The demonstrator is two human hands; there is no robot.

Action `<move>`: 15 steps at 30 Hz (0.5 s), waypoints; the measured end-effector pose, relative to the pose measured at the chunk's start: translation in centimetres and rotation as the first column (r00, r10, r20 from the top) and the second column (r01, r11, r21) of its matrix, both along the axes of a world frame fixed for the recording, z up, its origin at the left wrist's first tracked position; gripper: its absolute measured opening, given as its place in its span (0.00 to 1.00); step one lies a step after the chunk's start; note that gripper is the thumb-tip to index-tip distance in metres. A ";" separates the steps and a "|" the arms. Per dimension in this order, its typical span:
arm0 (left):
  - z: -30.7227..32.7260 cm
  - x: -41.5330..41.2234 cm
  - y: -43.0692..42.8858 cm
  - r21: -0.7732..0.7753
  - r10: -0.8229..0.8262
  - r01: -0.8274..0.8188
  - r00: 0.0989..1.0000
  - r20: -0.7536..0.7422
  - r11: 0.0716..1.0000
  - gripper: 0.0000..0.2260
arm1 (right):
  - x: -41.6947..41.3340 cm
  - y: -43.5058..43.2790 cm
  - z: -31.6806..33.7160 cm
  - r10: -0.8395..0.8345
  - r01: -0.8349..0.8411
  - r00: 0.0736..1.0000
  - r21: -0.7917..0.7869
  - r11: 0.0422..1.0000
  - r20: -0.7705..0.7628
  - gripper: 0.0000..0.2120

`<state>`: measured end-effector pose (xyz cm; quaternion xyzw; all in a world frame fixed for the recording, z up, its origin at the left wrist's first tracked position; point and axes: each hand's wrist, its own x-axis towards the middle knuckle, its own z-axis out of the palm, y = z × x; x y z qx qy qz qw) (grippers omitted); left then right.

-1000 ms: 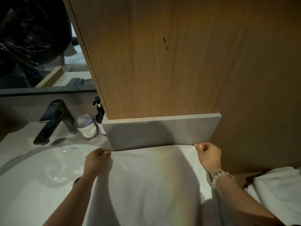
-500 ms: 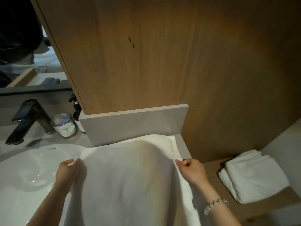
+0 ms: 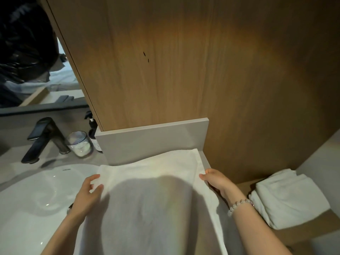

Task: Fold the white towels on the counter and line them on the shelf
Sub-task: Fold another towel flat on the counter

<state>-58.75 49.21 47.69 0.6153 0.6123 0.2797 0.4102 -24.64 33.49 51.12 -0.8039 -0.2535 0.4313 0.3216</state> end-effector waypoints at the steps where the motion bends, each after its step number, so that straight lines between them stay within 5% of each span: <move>1: 0.0 0.0 -0.2 0.024 -0.027 0.028 0.999 -0.019 0.999 0.12 | 0.3 0.0 0.2 0.038 -0.038 0.999 -0.011 0.999 0.001 0.16; 6: 0.2 0.4 -0.3 0.086 -0.059 0.074 0.984 -0.171 0.993 0.13 | 0.8 -0.2 -0.4 -0.019 0.018 0.999 0.016 1.000 0.047 0.17; 15: 0.7 1.2 0.5 0.036 0.012 -0.008 0.992 -0.126 0.999 0.11 | 2.0 0.0 -0.8 -0.198 0.189 0.977 0.103 0.977 0.078 0.17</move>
